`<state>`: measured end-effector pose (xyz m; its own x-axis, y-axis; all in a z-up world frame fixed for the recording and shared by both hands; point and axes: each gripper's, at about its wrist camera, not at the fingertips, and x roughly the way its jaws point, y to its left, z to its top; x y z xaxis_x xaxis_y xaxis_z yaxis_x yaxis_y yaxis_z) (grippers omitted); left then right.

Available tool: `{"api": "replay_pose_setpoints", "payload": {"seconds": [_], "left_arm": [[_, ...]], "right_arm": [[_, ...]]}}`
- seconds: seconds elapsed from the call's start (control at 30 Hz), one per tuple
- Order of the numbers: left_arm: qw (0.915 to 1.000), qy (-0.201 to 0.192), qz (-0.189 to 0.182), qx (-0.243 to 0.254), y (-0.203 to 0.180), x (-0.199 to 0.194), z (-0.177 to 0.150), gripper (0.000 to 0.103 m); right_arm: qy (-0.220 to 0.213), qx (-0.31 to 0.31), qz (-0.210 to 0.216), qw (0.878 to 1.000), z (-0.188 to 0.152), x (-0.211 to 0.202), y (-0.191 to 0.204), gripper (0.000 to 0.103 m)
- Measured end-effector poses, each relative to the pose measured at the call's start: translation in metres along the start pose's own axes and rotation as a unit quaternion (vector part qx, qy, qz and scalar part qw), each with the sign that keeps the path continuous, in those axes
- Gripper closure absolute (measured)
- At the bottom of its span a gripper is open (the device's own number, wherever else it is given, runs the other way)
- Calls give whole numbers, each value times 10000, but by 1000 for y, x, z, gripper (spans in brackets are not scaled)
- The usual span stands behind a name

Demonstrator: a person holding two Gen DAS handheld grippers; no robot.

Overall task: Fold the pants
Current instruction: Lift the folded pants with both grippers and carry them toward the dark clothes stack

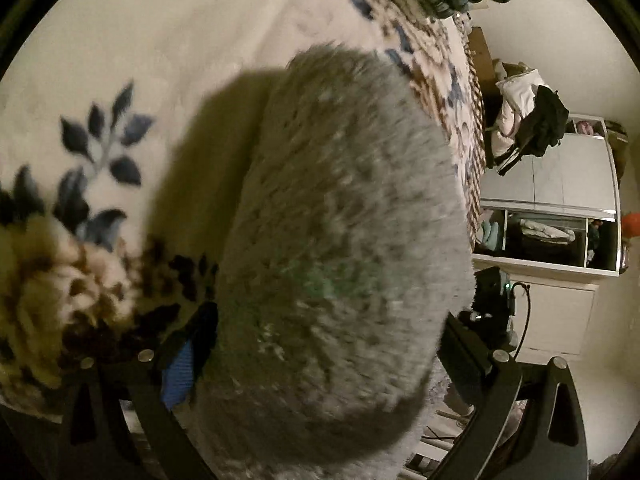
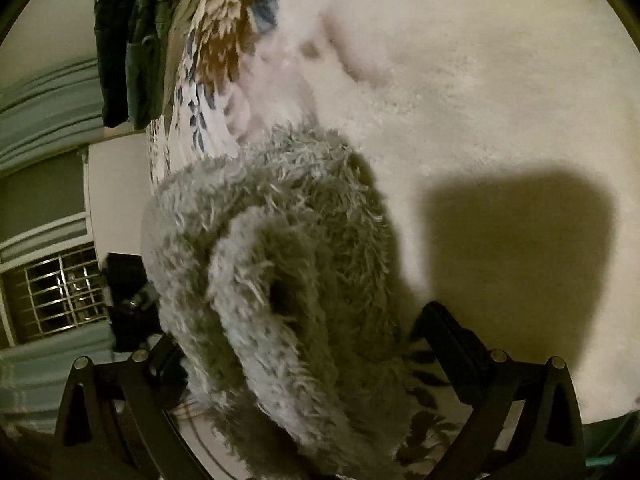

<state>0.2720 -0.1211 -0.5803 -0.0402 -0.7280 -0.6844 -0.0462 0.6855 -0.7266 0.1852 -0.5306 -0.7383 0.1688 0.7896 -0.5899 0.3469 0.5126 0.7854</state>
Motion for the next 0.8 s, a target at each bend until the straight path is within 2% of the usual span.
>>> {"api": "replay_pose_setpoints", "payload": {"seconds": [0.17, 0.2, 0.23, 0.27, 0.37, 0.5, 0.67, 0.8], "left_arm": [[9998, 26, -185, -40, 5, 1, -5, 1], [9998, -3, -198, 39, 2, -1, -6, 3], [9996, -58, -228, 150, -2, -3, -7, 16], [9992, -115, -265, 283, -7, -6, -10, 33], [9984, -144, -239, 499, -19, -11, -14, 45], [9984, -88, -191, 529, -36, -19, -14, 47], [9977, -139, -134, 651, -68, -41, -8, 47], [9969, -368, -76, 697, -102, -74, 4, 48]], "right_arm": [[177, -57, 64, 9998, 8, 12, 9, 0], [159, -123, 39, 9998, 8, 14, 13, 7], [137, -198, 55, 9997, 7, 15, 17, 13], [124, -245, 30, 9996, 5, 15, 21, 24], [8, -328, -101, 9994, 0, 12, 31, 40], [-118, -230, -74, 9996, -8, 1, 37, 50], [-220, -257, -93, 9994, -19, -19, 58, 53], [-376, -370, 53, 9986, -20, -52, 101, 54]]}}
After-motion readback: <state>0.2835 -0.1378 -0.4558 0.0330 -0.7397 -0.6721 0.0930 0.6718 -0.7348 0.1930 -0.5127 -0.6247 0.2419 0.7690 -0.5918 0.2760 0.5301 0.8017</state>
